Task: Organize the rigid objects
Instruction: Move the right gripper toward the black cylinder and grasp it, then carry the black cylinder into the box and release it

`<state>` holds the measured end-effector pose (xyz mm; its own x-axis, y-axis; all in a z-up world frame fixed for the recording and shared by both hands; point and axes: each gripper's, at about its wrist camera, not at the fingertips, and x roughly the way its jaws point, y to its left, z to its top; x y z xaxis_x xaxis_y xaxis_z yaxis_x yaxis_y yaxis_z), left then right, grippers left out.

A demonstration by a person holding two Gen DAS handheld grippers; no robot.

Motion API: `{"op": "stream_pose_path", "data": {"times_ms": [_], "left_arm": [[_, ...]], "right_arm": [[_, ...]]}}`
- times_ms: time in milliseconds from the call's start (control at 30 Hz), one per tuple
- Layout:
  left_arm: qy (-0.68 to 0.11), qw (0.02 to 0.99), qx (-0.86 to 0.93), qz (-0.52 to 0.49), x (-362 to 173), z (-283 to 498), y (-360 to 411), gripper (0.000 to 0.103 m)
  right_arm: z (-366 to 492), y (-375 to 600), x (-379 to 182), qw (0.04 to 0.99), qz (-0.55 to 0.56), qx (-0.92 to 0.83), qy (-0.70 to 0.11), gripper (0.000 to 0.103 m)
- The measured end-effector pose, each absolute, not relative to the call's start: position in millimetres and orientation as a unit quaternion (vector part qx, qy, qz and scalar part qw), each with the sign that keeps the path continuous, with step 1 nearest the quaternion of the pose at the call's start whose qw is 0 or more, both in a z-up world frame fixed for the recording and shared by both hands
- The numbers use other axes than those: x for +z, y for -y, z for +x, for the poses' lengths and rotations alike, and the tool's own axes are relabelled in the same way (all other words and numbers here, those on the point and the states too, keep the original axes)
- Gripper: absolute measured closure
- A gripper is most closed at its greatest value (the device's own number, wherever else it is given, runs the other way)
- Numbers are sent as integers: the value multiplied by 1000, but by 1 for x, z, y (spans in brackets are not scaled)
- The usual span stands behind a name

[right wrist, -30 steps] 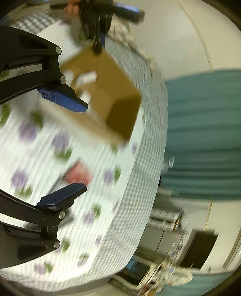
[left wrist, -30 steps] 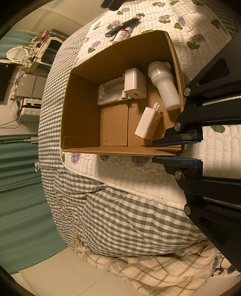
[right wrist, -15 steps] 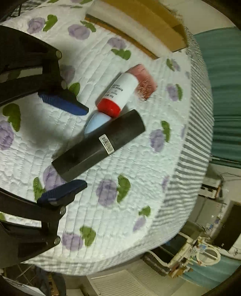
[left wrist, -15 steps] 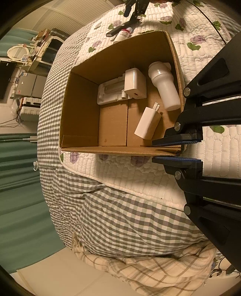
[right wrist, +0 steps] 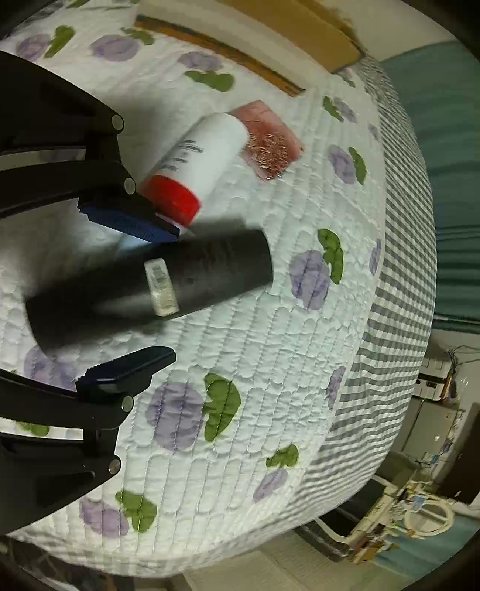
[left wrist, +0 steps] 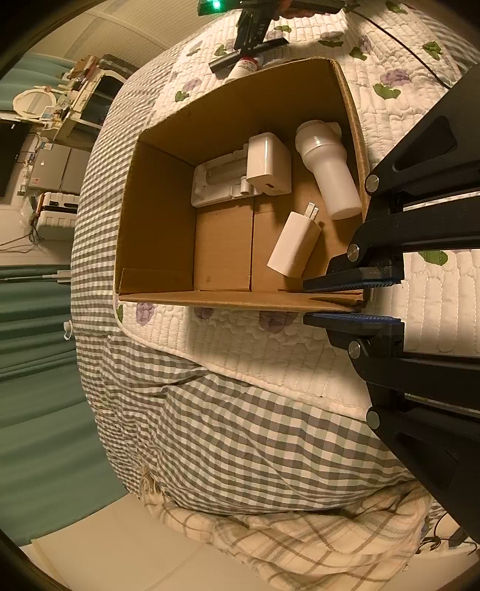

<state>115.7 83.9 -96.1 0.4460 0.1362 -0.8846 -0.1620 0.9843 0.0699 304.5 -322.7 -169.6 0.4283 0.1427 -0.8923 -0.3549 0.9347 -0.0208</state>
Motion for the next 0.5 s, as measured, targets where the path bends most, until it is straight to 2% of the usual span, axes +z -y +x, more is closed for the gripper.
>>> {"op": "stream_pose_path", "data": {"times_ms": [67,100,167,500], "left_arm": [[-519,850,87,-13,-97,116,-85,92],[-519,850,87,-13,-97,116,-85,92],[-519,850,87,-13,-97,116,-85,92],[-519,850,87,-13,-97,116,-85,92]], "right_arm": [[310,325,-173,836,-78,149,-522,46],[312,326,-175,833,-58,153,-528,55],[312,328,-174,830,-35,155,-534,60],[269,307,-150,843,-110,138,-509,63]]}}
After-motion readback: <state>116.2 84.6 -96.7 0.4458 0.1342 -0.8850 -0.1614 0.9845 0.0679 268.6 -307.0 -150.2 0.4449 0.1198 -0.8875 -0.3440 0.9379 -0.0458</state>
